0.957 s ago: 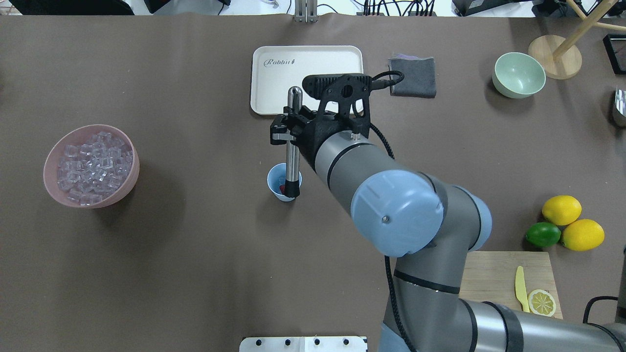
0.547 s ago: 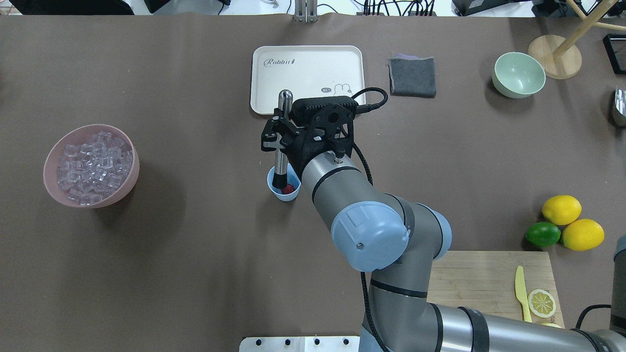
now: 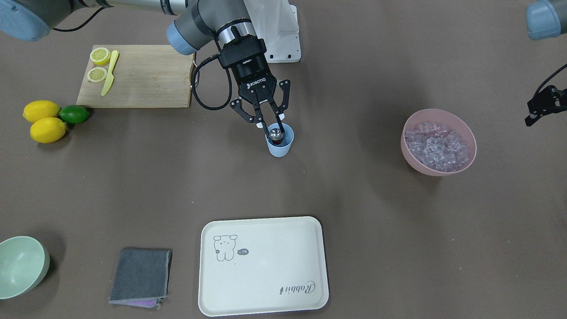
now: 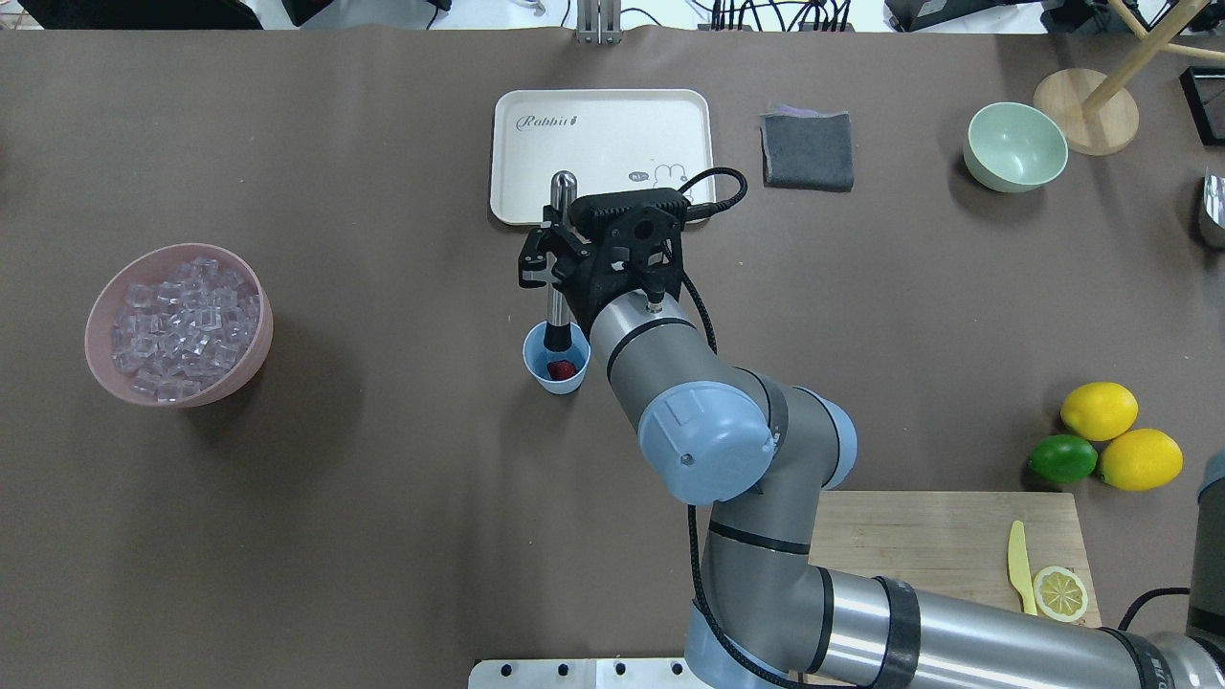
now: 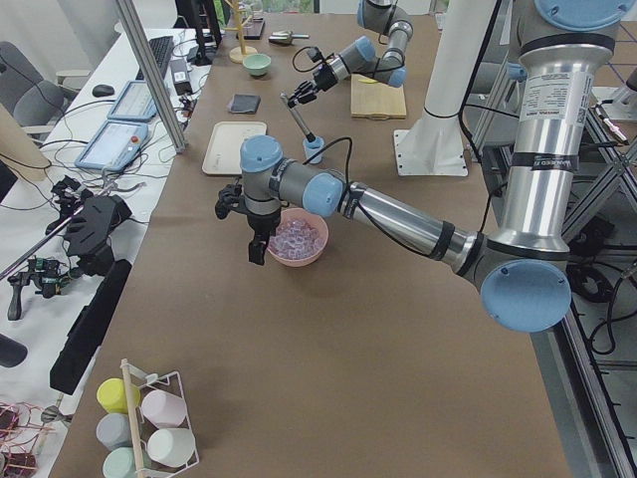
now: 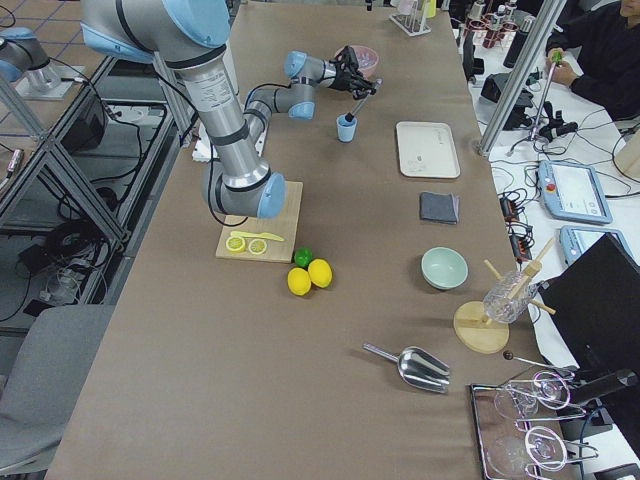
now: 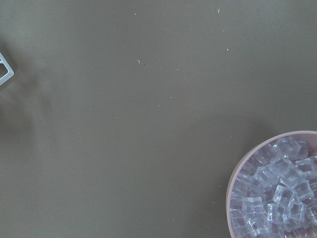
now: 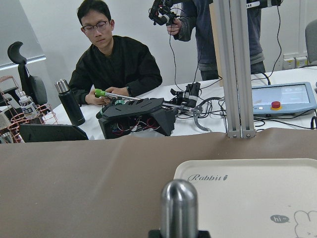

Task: Mash ice and strawberries in cup
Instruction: 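Pound the muddler up and down inside the cup with the right gripper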

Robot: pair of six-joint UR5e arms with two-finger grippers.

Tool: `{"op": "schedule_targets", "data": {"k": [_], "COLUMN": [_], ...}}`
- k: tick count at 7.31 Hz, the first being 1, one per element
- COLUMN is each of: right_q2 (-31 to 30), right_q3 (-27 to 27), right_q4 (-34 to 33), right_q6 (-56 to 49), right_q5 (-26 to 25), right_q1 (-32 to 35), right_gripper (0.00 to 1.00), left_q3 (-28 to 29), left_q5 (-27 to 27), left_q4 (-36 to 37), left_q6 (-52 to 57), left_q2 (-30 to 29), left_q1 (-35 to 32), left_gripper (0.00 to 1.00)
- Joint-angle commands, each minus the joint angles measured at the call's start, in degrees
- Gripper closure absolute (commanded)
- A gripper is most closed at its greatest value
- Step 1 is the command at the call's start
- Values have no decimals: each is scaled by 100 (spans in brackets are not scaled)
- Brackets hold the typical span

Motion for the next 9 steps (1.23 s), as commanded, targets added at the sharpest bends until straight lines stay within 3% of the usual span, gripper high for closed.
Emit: {"op": "schedule_targets", "data": {"k": [1,5,7,9], "right_q2": [16,16,51,68], "right_q3": [-290,-221,304,385], "right_q4": [294,294,250,223], "right_q6": [-1,-10,-482,-493], "right_q5": [-15,11,38,73], "right_q1": [-32,-76,-32,3], "right_gripper": [100,100,100,100], "left_q3": [-9,-27,-9,8], "left_q5": [0,0,0,0], "left_q4": [-9,0,0,-9], "left_q6": [1,-8,-8,-8], "left_q2": [1,-8,-8,1], "left_q1": [0,0,0,0], "left_gripper": [2,2,2,2]}}
